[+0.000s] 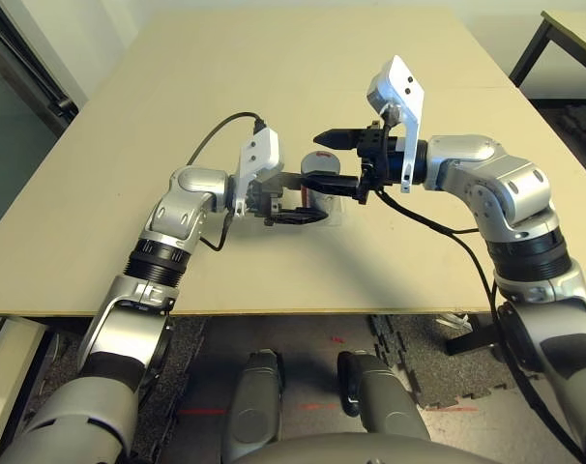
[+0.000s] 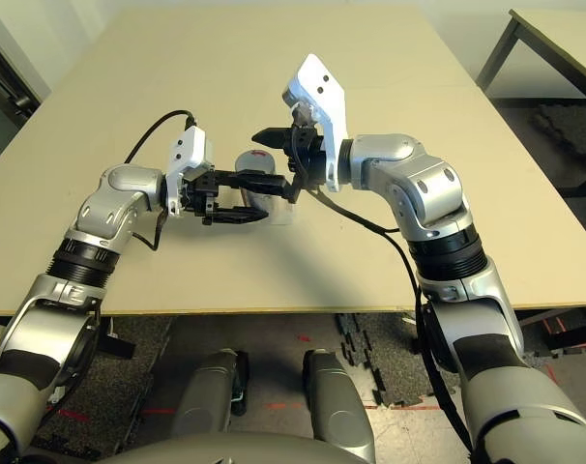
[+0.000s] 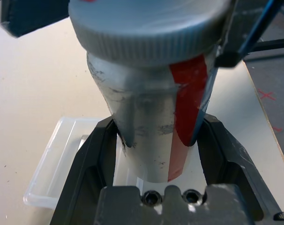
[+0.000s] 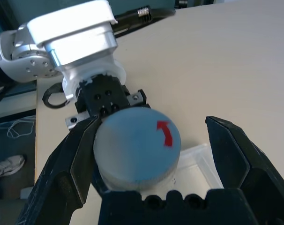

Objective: Pour the medicine from the bottle into the box.

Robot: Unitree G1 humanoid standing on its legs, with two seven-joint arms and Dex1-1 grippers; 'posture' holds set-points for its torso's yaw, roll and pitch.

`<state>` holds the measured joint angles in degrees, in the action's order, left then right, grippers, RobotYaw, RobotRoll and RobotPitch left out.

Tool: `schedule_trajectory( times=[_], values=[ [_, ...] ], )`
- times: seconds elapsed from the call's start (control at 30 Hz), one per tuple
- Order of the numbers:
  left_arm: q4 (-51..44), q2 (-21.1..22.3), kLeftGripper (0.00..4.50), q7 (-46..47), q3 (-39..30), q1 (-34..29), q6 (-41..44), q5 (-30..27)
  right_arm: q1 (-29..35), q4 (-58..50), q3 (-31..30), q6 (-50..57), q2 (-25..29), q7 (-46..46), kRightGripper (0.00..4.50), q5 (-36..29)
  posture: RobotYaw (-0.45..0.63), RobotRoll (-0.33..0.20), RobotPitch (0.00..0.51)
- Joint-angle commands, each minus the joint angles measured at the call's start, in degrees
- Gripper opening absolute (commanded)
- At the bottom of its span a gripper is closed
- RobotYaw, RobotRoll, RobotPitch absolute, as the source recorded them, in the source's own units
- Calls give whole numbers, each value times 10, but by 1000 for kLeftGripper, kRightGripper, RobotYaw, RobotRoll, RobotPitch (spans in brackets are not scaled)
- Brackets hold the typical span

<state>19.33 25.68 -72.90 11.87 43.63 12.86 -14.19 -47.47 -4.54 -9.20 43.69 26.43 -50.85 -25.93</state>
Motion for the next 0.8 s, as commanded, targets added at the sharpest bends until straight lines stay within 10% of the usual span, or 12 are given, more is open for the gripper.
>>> schedule_trajectory(
  times=[0.03,0.8],
  values=[
    [-1,1,2741,-6,4,-2,-1,4,17,-6,20,4,21,-1,4500,-3,52,0,129],
    [21,7,2741,-5,-8,3,-12,8,58,-35,87,44,108,-30,4500,-72,41,0,121]
  ],
)
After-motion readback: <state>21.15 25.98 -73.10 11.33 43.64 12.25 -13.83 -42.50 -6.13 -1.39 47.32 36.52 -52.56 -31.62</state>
